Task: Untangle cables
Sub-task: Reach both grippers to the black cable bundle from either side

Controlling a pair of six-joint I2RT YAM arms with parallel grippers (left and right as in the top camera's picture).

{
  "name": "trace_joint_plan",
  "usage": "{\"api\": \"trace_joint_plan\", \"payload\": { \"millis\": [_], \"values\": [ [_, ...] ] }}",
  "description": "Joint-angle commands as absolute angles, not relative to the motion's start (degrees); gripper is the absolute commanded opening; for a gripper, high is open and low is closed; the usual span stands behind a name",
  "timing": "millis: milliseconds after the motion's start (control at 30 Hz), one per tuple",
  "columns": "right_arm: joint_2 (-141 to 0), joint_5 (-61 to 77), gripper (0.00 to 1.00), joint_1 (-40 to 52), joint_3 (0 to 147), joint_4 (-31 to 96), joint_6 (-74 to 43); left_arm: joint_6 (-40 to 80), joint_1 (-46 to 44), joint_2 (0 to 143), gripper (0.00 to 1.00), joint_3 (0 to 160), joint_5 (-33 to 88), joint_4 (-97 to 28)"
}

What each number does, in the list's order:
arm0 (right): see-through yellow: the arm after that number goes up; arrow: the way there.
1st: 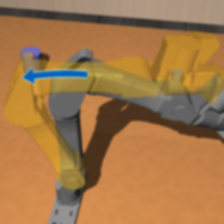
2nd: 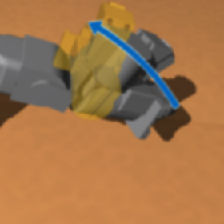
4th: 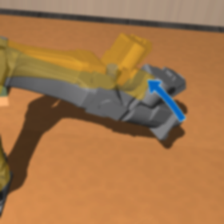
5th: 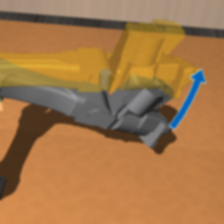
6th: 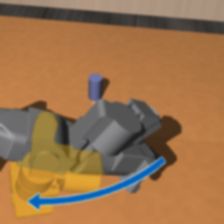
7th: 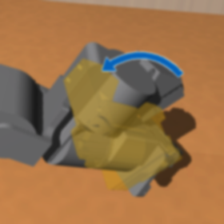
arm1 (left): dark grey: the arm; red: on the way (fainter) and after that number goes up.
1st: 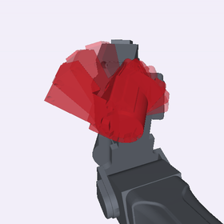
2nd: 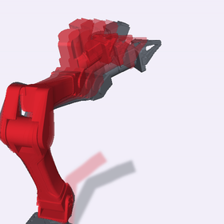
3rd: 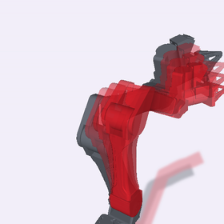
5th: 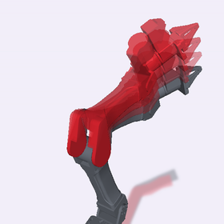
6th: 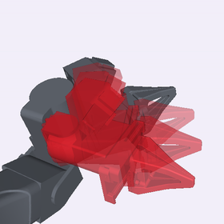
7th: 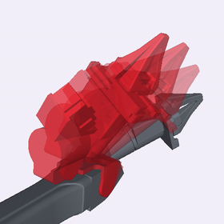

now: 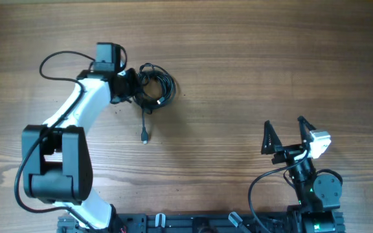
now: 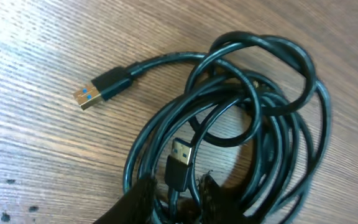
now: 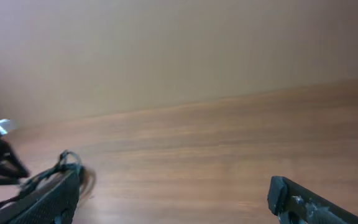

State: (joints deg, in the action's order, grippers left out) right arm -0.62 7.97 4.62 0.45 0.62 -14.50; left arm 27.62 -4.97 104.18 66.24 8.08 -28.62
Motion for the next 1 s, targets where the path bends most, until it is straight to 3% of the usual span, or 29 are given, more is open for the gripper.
{"api": "trace_joint_plan", "payload": {
  "millis": [0, 100, 167, 233, 333, 433, 567, 733, 967],
  "values": [
    [-3.7, 10.5, 1.00, 4.9, 7.6, 6.4, -18.0, 30.6, -5.4, 106.1, 0.28, 65.1, 3.7, -27.7],
    [-13.7, 10.4, 1.00, 4.9, 23.7, 14.3, -17.4, 31.0, -5.4, 108.6, 0.31, 64.9, 4.2, -26.7],
    [-23.3, 12.8, 1.00, 4.9, 36.6, 23.4, -18.1, 31.0, -5.4, 108.8, 0.21, 64.9, 5.5, -26.7],
    [-35.1, 19.3, 1.00, 4.9, 51.1, 34.5, -18.2, 30.9, -5.4, 108.8, 0.06, 64.9, 16.1, -27.2],
    [-50.1, 36.8, 1.00, 4.9, 63.9, 40.7, -21.2, 30.9, -5.4, 108.8, 0.04, 64.9, 30.7, -29.0],
    [-56.7, 42.2, 0.99, 4.9, 63.9, 39.9, -28.4, 30.9, -5.4, 108.8, 0.04, 64.9, 35.4, -29.6],
    [-66.4, 47.0, 0.81, 9.4, 63.5, 40.9, -28.5, 30.3, -6.4, 108.8, 0.04, 64.9, 36.6, -29.8],
    [-76.6, 34.8, 0.70, 18.7, 63.4, 40.2, -31.6, 22.1, -9.2, 108.8, 0.08, 64.9, 35.7, -27.6],
    [-92.2, 29.6, 0.55, 26.5, 63.4, 35.0, -38.5, 9.1, -14.1, 108.8, 0.13, 64.9, 32.3, -25.6]
  ]
}}
